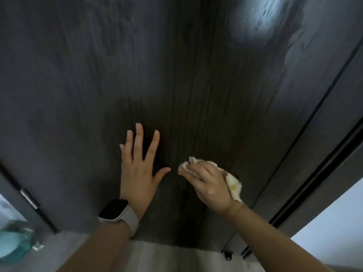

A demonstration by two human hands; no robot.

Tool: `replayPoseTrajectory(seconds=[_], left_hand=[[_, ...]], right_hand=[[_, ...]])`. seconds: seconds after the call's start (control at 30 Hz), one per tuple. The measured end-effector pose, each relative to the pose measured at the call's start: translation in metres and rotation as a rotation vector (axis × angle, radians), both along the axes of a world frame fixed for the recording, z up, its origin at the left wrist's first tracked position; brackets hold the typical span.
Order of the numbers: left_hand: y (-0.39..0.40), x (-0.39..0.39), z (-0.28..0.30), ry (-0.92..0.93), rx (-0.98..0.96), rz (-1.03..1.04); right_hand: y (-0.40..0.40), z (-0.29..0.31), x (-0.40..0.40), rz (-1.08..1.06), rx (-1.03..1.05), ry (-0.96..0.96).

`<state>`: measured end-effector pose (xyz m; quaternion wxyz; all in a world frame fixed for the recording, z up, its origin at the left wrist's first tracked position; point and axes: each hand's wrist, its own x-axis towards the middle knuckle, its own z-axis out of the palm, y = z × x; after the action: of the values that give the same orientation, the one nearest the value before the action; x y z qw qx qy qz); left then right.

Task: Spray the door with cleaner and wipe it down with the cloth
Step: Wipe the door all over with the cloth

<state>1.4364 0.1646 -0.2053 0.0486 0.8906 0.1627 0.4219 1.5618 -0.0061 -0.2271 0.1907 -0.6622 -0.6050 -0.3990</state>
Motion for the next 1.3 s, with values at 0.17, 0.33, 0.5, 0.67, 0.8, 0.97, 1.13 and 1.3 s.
replayPoseTrajectory(seconds=[0.17, 0.33, 0.5, 0.67, 0.8, 0.97, 1.13, 1.3], left_hand=[[0.0, -0.007, 0.008, 0.019, 0.035, -0.009], [0.003, -0.014, 0.014, 0.084, 0.037, -0.004], [0.008, -0.019, 0.021, 0.054, 0.094, 0.027], [0.015, -0.02, 0.033, -0.001, -0.014, 0.082], [0.022, -0.021, 0.035, 0.039, -0.009, -0.021], [0.028, -0.028, 0.036, 0.066, -0.013, -0.063], [0.028, -0.034, 0.041, 0.111, -0.039, -0.064], [0.01, -0.038, 0.044, 0.146, -0.002, -0.039]], right_hand=[[-0.014, 0.05, 0.003, 0.029, -0.139, -0.135], [0.009, 0.175, 0.002, -0.161, 0.478, -0.092], [0.023, 0.088, -0.02, -0.094, -0.104, 0.084], [0.01, 0.051, -0.012, 0.034, -0.439, -0.153], [0.017, 0.154, -0.009, -0.085, 0.16, -0.111], [0.041, 0.174, -0.016, -0.16, 0.468, -0.063], [0.033, 0.09, -0.03, 0.002, -0.309, -0.108], [-0.007, 0.107, -0.017, -0.07, -0.311, -0.095]])
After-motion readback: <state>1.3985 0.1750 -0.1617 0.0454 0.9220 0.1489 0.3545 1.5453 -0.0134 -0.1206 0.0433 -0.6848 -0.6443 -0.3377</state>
